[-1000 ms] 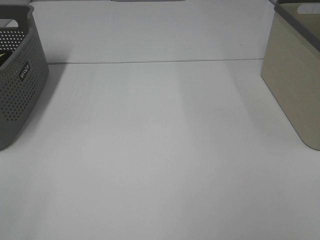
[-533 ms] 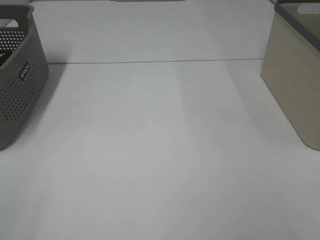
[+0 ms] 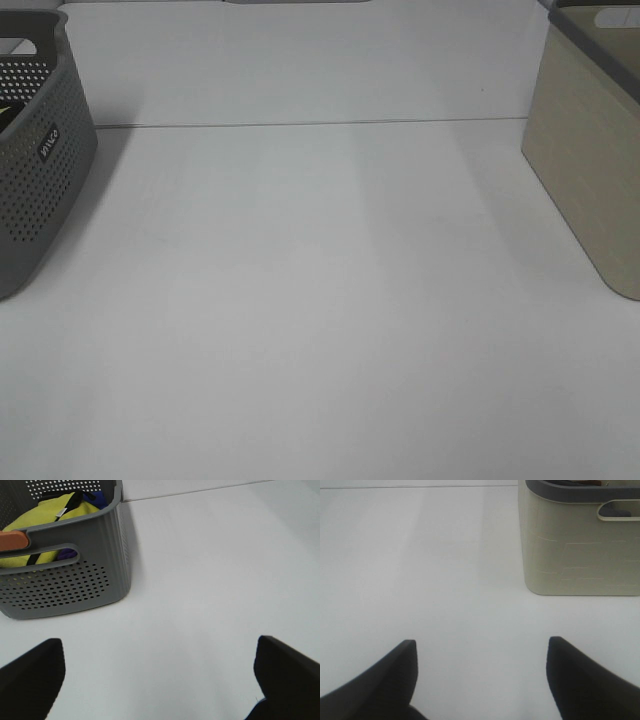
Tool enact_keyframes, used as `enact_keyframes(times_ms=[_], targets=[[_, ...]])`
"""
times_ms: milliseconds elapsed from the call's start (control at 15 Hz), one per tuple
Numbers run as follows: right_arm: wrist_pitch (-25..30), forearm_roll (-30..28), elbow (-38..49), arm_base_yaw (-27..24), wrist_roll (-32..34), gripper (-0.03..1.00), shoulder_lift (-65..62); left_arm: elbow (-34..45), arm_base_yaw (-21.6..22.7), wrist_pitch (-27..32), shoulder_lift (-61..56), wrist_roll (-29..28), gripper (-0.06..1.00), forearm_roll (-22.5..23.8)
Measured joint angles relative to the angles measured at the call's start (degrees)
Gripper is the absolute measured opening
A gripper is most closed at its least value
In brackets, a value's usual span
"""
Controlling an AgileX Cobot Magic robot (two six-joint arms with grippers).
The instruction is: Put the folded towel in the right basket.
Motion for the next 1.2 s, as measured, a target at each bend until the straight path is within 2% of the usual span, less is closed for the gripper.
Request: enact_keyframes(times_ms=[1200], targets=[[-0.2,1.1,0.1,-1.1,0.0,0.69,-0.6,0.0,0.0,0.0,0.0,0.0,0.98,0.0]])
